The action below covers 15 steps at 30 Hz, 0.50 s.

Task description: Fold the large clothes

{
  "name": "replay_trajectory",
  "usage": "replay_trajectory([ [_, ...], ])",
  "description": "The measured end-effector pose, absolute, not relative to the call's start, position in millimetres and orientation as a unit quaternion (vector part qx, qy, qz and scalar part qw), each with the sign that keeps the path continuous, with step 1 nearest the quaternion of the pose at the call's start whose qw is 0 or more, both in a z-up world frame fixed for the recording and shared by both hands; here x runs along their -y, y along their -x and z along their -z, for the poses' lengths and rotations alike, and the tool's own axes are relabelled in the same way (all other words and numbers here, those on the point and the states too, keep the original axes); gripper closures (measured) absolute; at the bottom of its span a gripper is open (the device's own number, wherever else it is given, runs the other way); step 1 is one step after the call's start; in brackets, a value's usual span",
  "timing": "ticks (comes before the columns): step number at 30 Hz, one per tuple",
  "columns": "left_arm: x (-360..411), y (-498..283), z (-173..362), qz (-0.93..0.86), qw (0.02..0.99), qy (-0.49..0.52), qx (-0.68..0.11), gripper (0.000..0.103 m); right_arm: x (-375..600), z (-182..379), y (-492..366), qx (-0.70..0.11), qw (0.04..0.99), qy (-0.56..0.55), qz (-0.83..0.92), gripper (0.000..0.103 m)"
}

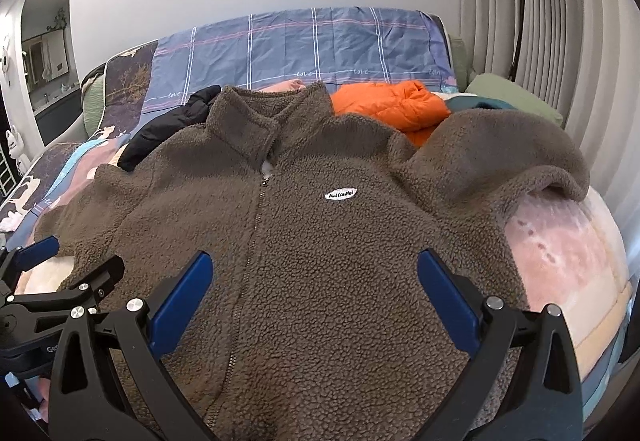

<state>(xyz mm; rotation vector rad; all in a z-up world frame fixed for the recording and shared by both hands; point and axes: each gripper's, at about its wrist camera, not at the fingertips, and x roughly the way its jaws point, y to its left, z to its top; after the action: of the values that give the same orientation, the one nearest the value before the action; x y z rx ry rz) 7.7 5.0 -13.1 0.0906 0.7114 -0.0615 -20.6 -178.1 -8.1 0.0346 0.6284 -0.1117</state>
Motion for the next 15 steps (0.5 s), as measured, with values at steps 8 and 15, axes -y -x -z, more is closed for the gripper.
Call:
replay_trajectory([
  [8,-5.3,-7.9,14.0,0.034,0.937,-0.037,-0.347,0.002,174.7,10.0,20.3,-0.309,0.949,-0.006,0.057,0.001],
  [15,-5.3,-8.8,14.4,0.033,0.937,-0.037,-0.345,0.002,173.8,11.0,18.8,-0.312,0.948,-0.005,0.056,0.001],
])
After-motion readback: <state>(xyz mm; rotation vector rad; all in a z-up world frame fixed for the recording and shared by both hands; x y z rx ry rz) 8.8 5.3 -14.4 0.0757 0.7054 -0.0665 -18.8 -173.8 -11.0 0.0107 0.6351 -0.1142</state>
